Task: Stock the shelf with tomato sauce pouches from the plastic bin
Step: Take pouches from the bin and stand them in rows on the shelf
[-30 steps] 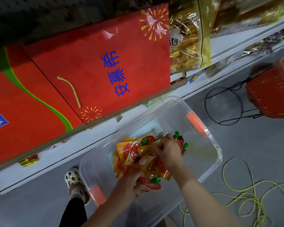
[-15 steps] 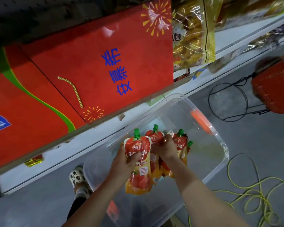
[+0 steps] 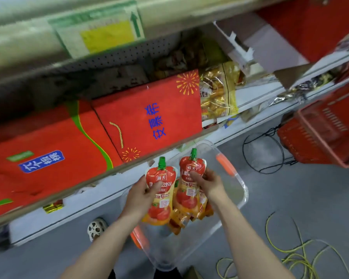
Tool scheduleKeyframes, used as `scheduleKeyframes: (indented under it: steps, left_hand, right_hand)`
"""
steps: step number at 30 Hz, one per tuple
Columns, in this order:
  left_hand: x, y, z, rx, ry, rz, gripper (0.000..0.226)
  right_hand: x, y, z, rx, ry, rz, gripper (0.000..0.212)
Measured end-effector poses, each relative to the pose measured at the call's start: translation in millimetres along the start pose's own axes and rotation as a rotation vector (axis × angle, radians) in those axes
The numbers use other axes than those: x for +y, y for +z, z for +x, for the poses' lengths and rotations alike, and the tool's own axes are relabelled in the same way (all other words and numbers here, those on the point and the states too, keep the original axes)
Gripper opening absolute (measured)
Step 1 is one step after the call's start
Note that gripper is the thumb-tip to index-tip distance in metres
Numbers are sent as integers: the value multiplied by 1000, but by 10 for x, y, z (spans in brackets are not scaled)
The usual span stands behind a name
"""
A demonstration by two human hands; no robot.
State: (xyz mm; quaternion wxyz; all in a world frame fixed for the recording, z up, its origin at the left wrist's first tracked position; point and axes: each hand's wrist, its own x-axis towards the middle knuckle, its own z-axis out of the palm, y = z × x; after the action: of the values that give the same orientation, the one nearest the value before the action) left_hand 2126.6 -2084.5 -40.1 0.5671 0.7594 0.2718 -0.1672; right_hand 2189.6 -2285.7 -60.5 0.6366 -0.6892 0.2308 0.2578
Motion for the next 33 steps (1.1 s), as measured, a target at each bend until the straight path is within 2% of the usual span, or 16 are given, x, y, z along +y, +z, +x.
scheduleKeyframes:
  steps: [2, 6, 10, 17, 20, 22, 26, 29, 33]
  left_hand:
    - [220, -127, -101, 30, 46, -2, 32]
    - [627, -408, -382, 72, 180, -78, 36]
    - [989, -720, -658, 106, 329, -144, 22]
    - [1696, -1430, -1298, 184, 591, -260, 32]
    - [1957, -1805, -1599, 234, 689, -321, 23]
    - [2095, -2074, -1792, 258, 752, -372, 24]
    - [2229, -2633, -1999, 371, 849, -442, 23]
    - [2245, -3078, -2086, 440, 891, -446, 20]
    - [2178, -3659, -2104, 548, 888, -474, 15]
  right_hand:
    - [-242, 7, -231, -27, -59, -7, 16]
    - [-711, 20, -646, -62, -204, -9, 16]
    - [-1210, 85, -1009, -134, -353, -10, 21]
    - [-2122, 459, -1660, -317, -558, 75, 22]
    - [-2554, 699, -1961, -417, -686, 22, 13]
    - [-2801, 900, -2145, -447, -751, 2, 11]
    - [-3254, 1416, -2498, -525, -862, 3, 18]
    - [-3553, 1896, -2704, -517, -951, -58, 27]
    - [-3863, 2536, -2787, -447, -1032, -169, 14]
